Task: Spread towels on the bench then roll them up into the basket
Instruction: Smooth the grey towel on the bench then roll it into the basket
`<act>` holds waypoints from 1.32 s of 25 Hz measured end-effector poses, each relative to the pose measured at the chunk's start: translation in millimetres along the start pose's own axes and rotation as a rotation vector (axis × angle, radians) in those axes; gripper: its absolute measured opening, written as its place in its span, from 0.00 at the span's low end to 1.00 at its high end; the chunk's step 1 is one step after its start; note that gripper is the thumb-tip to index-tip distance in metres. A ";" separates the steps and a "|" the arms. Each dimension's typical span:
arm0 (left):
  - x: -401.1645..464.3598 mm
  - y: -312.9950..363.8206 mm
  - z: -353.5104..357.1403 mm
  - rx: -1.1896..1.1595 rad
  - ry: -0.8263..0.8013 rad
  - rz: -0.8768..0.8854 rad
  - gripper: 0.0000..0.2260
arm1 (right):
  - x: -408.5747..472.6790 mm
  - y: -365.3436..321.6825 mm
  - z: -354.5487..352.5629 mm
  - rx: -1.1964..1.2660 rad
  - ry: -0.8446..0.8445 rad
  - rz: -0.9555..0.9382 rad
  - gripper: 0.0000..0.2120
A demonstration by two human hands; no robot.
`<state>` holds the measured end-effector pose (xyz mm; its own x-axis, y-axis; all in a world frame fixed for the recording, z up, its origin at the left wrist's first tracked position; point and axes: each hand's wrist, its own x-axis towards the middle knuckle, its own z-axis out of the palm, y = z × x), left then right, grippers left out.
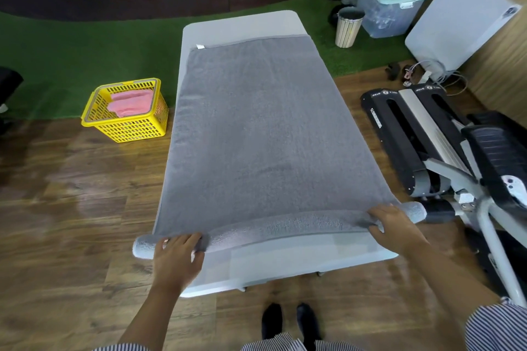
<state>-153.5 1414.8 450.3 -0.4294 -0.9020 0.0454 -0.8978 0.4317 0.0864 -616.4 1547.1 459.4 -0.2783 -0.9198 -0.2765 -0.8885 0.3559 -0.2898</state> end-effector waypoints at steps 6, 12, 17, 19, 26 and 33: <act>-1.7 -13.4 0.3 -0.034 0.008 0.049 0.15 | -4.4 1.8 -0.2 -0.013 0.057 -0.079 0.12; -0.8 3.8 5.9 -0.138 0.076 0.171 0.17 | -5.8 15.8 11.0 -0.051 0.286 -0.175 0.09; -6.8 -24.2 5.4 -0.058 -0.033 0.146 0.19 | -7.5 23.0 15.6 -0.008 0.173 -0.132 0.23; -7.5 -30.4 2.2 -0.050 -0.030 0.137 0.18 | -2.9 17.1 12.9 0.038 0.134 -0.120 0.21; -12.5 -41.5 -1.6 -0.077 -0.005 0.077 0.18 | 1.3 -0.3 12.9 -0.029 0.024 -0.053 0.14; -6.6 -21.5 -0.5 -0.102 0.033 0.062 0.17 | -0.1 5.3 18.2 -0.032 0.333 -0.138 0.12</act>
<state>-131.3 1411.4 448.6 -0.4784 -0.8739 0.0864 -0.8545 0.4860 0.1834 -614.5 1552.1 441.2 -0.2536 -0.9641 0.0783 -0.9354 0.2238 -0.2736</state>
